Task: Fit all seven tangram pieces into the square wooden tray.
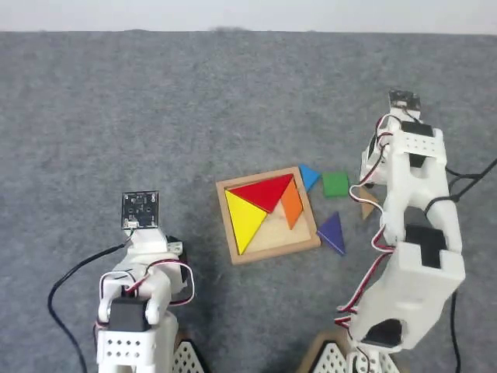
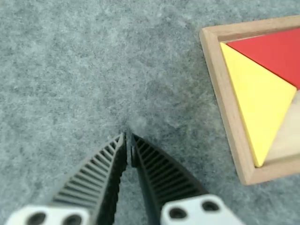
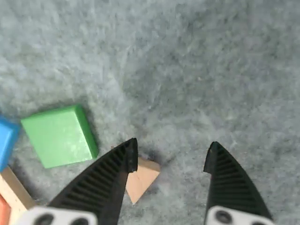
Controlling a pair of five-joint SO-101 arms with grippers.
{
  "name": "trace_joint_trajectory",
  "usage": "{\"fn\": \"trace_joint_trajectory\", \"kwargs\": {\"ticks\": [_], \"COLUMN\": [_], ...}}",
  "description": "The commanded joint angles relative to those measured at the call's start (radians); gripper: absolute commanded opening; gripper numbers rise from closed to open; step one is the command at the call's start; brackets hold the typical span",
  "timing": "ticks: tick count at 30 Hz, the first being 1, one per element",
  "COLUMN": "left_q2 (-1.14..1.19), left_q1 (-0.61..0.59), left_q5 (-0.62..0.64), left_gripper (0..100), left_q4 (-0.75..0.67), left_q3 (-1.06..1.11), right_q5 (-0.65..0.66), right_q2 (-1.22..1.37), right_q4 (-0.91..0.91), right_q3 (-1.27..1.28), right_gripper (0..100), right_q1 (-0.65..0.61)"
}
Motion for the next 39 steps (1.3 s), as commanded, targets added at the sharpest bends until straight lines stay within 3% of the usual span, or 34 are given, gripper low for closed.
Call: {"fn": "trace_joint_trajectory", "kwargs": {"ticks": [1, 12, 18, 23, 34, 39], "left_q2": [-0.02, -0.02, -0.02, -0.02, -0.02, -0.02], "left_q1": [-0.006, -0.006, -0.006, -0.006, -0.006, -0.006], "left_q5": [-0.011, -0.011, -0.011, -0.011, -0.011, -0.011], "left_gripper": [1, 1, 1, 1, 1, 1], "left_q4": [0.002, 0.002, 0.002, 0.002, 0.002, 0.002], "left_q3": [-0.012, -0.012, -0.012, -0.012, -0.012, -0.012], "right_q5": [0.025, 0.058, 0.069, 0.16, 0.222, 0.226], "right_q2": [-0.012, -0.058, -0.274, -0.473, -0.257, -0.171], "right_q4": [0.028, 0.07, -0.036, -0.05, -0.054, -0.051], "right_q3": [-0.054, 0.021, 0.183, 0.324, 0.281, 0.259], "right_gripper": [22.0, 22.2, 22.3, 22.1, 22.0, 22.0], "right_q1": [-0.001, -0.13, -0.104, -0.107, -0.064, -0.104]}}
